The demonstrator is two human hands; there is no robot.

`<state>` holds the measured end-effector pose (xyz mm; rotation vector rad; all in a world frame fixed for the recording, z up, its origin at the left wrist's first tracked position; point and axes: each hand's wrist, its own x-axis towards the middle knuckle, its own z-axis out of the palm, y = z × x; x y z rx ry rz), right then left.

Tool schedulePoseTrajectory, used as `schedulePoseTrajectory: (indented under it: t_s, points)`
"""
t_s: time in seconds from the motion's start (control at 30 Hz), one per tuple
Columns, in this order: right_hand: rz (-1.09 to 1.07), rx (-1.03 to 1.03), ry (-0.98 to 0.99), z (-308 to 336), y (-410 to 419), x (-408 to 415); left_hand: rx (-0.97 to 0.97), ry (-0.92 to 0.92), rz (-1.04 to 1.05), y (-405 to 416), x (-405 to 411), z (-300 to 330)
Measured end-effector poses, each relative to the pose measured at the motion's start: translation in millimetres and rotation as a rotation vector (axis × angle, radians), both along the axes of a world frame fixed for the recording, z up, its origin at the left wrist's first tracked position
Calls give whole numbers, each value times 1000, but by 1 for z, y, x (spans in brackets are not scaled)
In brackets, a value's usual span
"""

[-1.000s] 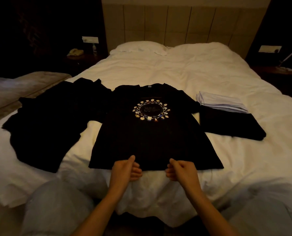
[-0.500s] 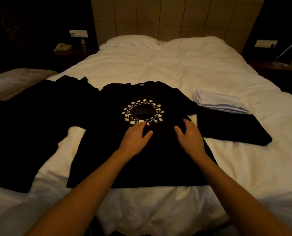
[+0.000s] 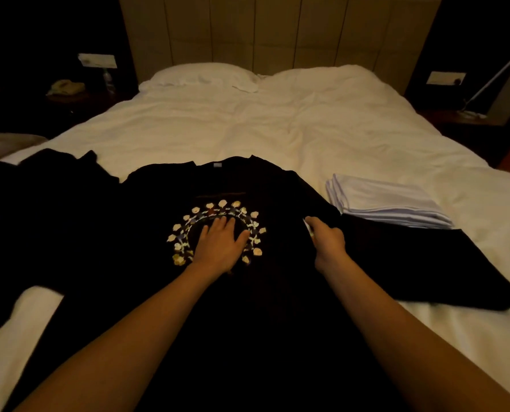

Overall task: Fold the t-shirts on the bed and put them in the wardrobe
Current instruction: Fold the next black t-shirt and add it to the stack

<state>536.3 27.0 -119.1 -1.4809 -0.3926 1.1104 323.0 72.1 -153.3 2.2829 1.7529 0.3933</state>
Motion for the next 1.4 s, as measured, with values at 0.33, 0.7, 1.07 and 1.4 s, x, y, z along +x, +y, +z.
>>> schedulePoseTrajectory:
  t_s: [0.33,0.7,1.07,1.4]
  points:
    - [-194,208,178,4,83,19,39,-157,-58,56,29,6]
    - [-206,241,-279,93,137,110,15,-253,-273,111,109,36]
    - [-46,26,-978,42,129,178,-22,-8,-228,120,157,16]
    - [426,129,-1417,40,121,182,36,-40,-362,116,171,4]
